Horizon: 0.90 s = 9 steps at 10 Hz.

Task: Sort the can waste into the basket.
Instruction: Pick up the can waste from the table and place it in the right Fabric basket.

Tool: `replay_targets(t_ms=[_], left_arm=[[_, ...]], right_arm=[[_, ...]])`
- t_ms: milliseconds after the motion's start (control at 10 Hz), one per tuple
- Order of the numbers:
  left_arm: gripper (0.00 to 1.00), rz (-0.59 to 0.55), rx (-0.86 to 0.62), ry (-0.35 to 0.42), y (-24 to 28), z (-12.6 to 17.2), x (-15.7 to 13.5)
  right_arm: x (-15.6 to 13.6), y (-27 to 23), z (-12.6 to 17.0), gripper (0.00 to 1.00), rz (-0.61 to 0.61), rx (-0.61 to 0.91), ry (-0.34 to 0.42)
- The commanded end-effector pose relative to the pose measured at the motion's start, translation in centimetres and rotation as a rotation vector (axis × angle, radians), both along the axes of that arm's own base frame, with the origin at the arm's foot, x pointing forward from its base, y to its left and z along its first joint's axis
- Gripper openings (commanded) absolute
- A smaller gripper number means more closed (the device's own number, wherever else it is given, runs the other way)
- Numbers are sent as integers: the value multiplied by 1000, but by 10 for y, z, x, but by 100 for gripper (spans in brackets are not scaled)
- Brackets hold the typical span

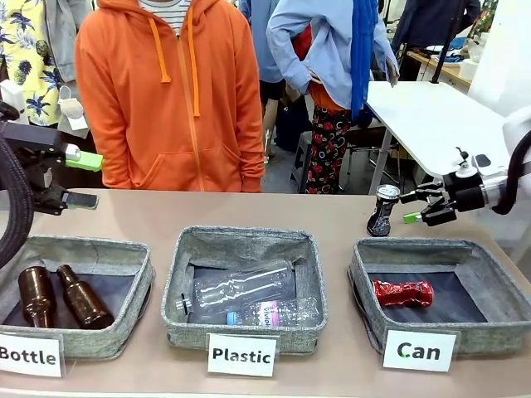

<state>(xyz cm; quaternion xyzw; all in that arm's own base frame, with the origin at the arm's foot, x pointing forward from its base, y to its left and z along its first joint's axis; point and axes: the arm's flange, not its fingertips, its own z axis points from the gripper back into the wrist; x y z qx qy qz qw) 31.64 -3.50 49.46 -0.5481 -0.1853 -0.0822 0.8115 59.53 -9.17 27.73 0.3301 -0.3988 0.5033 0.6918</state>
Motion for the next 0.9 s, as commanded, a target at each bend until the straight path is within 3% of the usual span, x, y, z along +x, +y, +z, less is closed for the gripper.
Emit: replay_targets(t_ms=[0, 400, 800], left_arm=[[100, -1, -18, 7, 0, 1, -5], [100, -1, -18, 7, 0, 1, -5], [100, -1, -18, 7, 0, 1, -5]], right_arm=[[5, 13, -14, 100, -16, 14, -76], [17, 32, -41, 100, -16, 111, -64], [22, 44, -45, 100, -9, 177, -63]])
